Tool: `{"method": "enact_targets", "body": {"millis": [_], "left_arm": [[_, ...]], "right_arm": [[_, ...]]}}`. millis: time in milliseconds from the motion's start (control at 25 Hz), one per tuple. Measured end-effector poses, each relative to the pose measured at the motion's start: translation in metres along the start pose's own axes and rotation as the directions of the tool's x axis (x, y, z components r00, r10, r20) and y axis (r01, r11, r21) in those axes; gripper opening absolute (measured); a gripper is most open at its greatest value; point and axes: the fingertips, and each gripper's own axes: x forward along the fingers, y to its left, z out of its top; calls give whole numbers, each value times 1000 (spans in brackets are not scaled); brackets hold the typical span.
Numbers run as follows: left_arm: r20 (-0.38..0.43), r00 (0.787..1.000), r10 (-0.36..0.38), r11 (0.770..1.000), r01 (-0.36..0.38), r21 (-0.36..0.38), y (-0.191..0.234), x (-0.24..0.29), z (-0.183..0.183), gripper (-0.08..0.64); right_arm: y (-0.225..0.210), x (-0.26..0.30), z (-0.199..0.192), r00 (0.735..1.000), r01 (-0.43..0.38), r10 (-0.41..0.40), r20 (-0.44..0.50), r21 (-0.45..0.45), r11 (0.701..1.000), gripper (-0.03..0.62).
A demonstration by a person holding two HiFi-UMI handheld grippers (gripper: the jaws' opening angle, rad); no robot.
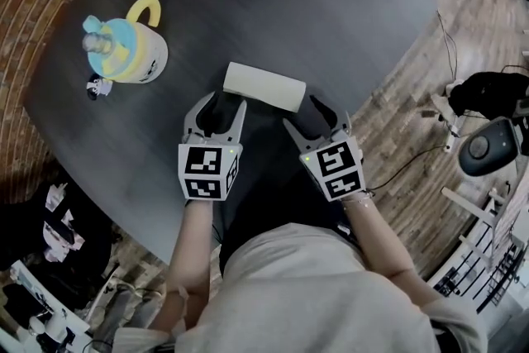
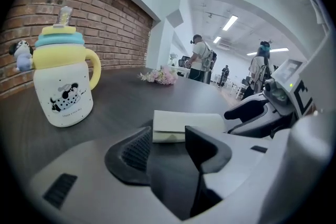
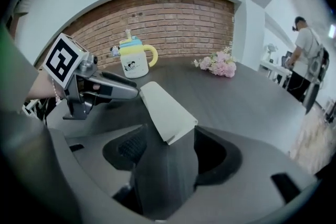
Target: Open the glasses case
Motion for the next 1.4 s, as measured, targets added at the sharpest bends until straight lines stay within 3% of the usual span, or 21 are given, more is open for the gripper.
{"method": "enact_targets", "body": {"millis": [240,480,720,1400], "left_arm": [[13,1000,20,1000,-20,-4,11,11,0,199],[5,1000,-21,999,21,31,5,16,4,199],[4,999,-40,998,39,48,2,16,9,193],[92,995,-25,1000,24,21,1,24,42,192]], "right_arm": [[-6,13,-2,998,48,-52,-28,-138,989,284],[-7,14,3,999,40,-45,-26,-165,986,270],[-6,9,4,999,36,-38,-8,-166,985,230],[-15,-3,32,999,33,-19,45,-332,943,95]]}}
